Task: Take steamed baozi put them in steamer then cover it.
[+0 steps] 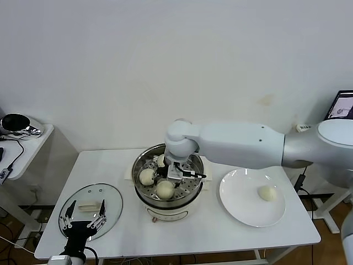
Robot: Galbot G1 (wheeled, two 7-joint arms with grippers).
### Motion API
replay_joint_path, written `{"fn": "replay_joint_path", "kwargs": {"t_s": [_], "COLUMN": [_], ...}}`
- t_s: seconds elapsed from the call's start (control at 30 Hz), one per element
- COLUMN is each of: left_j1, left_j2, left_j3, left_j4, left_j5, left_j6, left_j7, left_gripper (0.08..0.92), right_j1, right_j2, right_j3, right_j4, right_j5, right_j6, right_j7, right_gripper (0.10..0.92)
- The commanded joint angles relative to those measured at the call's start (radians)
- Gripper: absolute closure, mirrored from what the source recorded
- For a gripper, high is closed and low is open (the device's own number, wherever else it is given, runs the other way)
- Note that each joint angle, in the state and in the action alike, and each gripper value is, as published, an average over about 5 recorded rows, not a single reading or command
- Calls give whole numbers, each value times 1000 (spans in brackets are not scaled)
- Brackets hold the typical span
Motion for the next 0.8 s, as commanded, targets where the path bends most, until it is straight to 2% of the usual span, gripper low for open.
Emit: {"fn": "replay_joint_path", "kwargs": {"t_s": [0.03,0.23,0.4,0.53,0.8], "left_j1": [-3,-8,-10,-14,-16], "left_j2": [4,14,26,33,39], "left_j3": [1,6,9,13,22], "left_j4": [1,3,5,7,8], "left_j5": [-1,-2,-2,-2,5], "left_j6": [2,3,3,4,7], "left_j7": [1,2,3,4,7], "left_gripper": [177,177,177,177,177], "right_j1": [118,178,164,53,-375], "right_j2": [-158,-383,-578,-716,-842], "right_j3": [5,-8,-15,48,381], "right_j4": [60,159,222,231,133], "right_j5": [171,277,285,249,72], "right_j6": [-111,-488,-694,-750,-696], "right_j7": [-73,-109,-50,-12,-16], "right_gripper": [223,203,202,203,203]}}
